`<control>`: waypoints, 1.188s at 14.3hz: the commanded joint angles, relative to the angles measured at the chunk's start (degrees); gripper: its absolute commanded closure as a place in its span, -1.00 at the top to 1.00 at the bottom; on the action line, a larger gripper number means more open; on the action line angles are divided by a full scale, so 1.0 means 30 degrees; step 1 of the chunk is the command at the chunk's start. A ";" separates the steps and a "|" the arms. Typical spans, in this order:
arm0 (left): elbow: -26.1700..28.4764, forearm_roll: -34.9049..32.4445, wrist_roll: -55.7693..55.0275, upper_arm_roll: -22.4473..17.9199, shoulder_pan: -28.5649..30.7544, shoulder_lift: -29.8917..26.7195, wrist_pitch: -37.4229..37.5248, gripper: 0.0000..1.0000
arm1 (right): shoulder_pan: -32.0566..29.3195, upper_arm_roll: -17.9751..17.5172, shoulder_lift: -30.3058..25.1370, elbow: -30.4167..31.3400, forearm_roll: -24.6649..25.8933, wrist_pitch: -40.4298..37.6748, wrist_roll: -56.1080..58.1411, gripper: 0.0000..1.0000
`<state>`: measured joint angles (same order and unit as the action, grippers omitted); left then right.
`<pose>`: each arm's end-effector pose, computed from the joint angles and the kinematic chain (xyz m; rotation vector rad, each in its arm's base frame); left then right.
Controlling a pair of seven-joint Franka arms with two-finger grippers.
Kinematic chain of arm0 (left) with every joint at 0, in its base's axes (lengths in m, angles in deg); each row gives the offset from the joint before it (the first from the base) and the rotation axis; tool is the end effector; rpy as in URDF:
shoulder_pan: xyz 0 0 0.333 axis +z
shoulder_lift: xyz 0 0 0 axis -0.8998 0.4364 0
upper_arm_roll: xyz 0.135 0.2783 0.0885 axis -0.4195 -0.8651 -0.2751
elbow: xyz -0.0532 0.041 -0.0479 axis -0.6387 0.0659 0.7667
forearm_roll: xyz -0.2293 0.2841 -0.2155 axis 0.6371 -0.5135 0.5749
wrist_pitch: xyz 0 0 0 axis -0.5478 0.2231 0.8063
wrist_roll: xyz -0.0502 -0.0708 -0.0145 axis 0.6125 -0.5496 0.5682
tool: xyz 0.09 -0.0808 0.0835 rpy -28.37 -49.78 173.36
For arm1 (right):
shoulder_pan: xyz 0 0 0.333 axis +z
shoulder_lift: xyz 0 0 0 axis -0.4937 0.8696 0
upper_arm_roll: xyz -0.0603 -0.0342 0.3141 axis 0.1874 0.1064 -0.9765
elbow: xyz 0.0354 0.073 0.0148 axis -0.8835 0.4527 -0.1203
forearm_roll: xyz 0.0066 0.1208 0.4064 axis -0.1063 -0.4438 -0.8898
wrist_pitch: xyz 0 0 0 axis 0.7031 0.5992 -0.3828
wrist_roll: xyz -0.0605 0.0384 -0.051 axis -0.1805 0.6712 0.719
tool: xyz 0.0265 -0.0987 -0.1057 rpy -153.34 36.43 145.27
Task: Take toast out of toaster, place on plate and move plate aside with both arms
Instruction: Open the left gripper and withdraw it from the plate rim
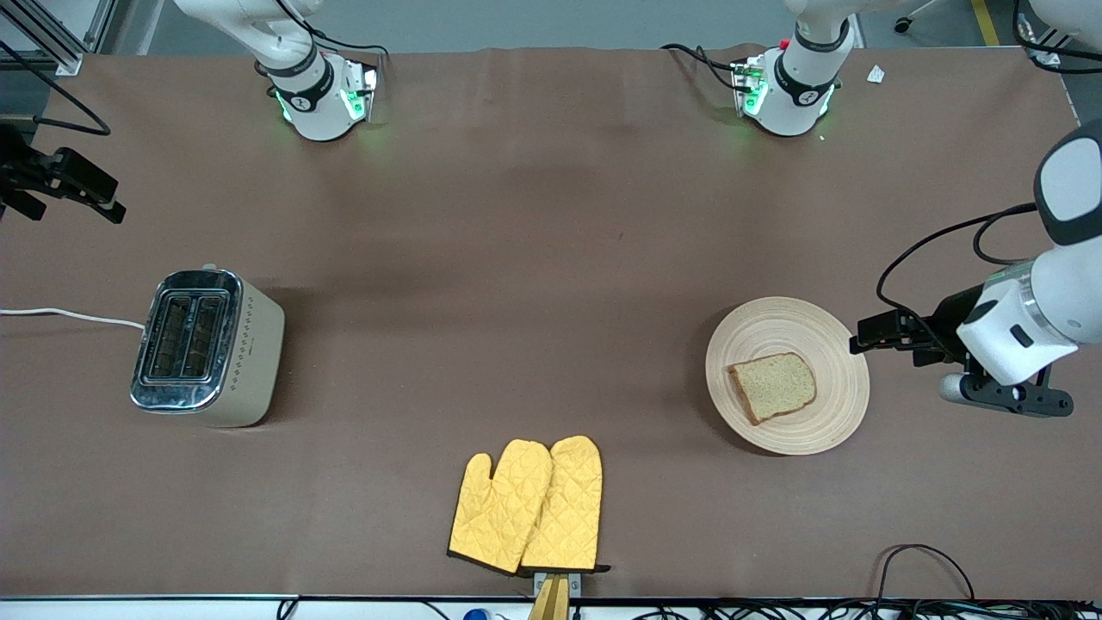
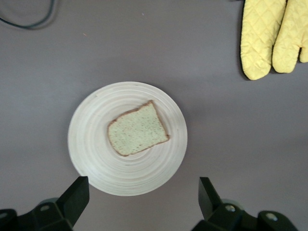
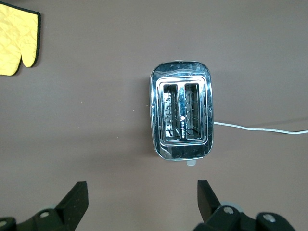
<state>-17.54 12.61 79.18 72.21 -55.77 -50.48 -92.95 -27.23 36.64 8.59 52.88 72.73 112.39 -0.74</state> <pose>0.7048 -0.0986 0.5093 2.9643 -0.2264 0.0234 0.5657 -0.0056 0.6311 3.1360 -0.0891 0.0921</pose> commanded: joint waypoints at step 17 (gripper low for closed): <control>0.5533 -0.1765 -0.0871 -0.4918 -0.3988 -0.8468 0.3293 1.00 | -0.1252 -0.0087 -0.0063 0.0491 0.0180 -0.0135 0.1511 1.00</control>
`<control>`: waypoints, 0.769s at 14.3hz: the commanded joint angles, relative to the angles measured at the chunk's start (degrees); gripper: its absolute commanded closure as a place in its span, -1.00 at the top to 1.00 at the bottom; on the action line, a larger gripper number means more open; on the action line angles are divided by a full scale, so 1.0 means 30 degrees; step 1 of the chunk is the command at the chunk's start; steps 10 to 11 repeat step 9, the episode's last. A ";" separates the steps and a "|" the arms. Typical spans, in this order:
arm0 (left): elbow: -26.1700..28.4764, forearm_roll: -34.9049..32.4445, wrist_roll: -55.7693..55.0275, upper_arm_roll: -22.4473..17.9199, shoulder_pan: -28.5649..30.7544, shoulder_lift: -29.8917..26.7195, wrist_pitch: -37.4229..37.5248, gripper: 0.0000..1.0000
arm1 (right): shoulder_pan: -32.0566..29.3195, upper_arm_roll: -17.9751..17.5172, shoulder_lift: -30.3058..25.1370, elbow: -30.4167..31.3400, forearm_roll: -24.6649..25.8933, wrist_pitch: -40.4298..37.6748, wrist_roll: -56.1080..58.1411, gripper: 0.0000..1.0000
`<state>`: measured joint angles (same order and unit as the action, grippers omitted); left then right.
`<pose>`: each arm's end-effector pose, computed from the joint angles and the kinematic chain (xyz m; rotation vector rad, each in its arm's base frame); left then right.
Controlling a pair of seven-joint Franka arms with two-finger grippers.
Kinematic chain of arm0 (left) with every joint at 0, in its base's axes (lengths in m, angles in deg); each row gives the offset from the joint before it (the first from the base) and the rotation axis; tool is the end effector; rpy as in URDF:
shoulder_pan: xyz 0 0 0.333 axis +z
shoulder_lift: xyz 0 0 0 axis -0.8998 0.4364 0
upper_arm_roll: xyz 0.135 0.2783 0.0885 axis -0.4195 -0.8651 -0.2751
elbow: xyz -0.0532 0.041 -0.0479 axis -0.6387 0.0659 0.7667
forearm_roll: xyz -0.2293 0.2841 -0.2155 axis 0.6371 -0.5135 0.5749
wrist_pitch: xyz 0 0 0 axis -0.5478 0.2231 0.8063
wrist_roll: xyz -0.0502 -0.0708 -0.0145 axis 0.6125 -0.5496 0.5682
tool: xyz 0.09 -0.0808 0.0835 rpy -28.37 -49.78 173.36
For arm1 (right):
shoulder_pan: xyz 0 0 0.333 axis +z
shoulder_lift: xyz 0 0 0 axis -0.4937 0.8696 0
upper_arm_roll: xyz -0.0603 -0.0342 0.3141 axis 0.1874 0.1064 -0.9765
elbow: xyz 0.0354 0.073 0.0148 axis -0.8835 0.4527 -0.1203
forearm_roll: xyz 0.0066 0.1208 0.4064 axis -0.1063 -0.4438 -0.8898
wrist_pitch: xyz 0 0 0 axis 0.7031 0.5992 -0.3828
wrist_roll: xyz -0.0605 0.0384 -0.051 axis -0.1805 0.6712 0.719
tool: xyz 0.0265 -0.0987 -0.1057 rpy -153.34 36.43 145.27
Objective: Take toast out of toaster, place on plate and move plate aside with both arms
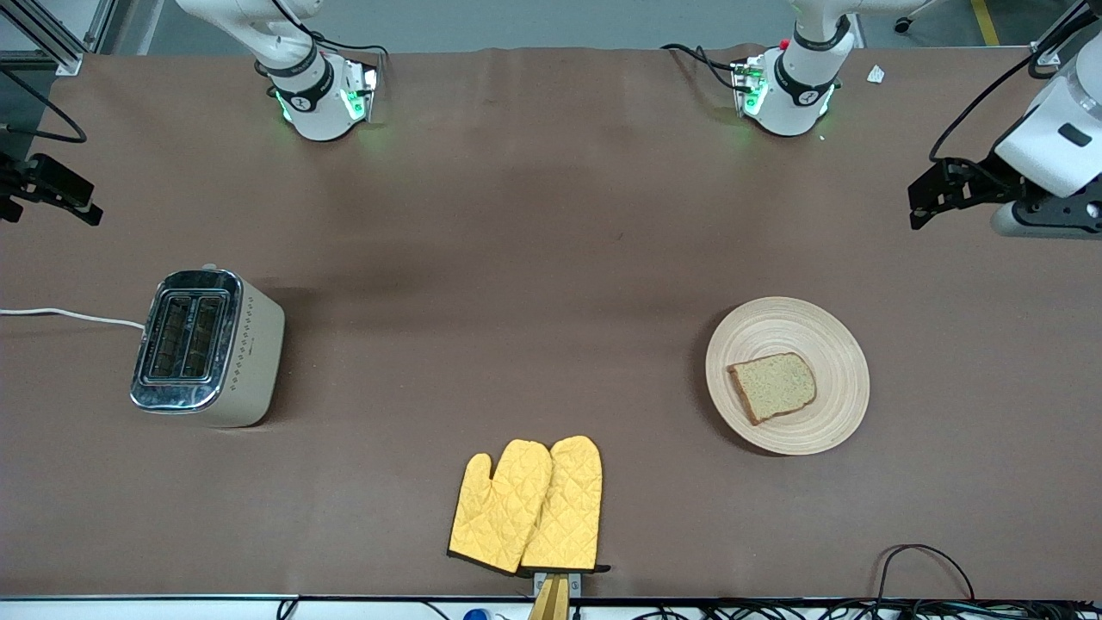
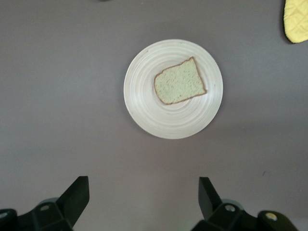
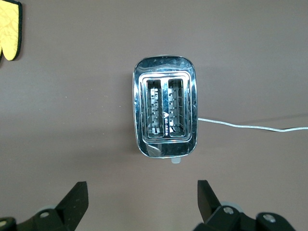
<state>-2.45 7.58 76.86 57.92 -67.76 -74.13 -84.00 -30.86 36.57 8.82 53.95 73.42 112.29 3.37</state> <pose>0.5747 -0.0795 0.6170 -3.0846 0.1536 -0.0125 0.5644 -0.0424 0.6193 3.1222 -0.0742 0.0522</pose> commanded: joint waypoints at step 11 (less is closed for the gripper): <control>-0.0377 -0.0175 0.0226 -0.0243 0.0538 0.0441 0.0605 1.00 | -0.0044 -0.0094 -0.0170 0.0135 -0.0051 -0.0074 0.0140 1.00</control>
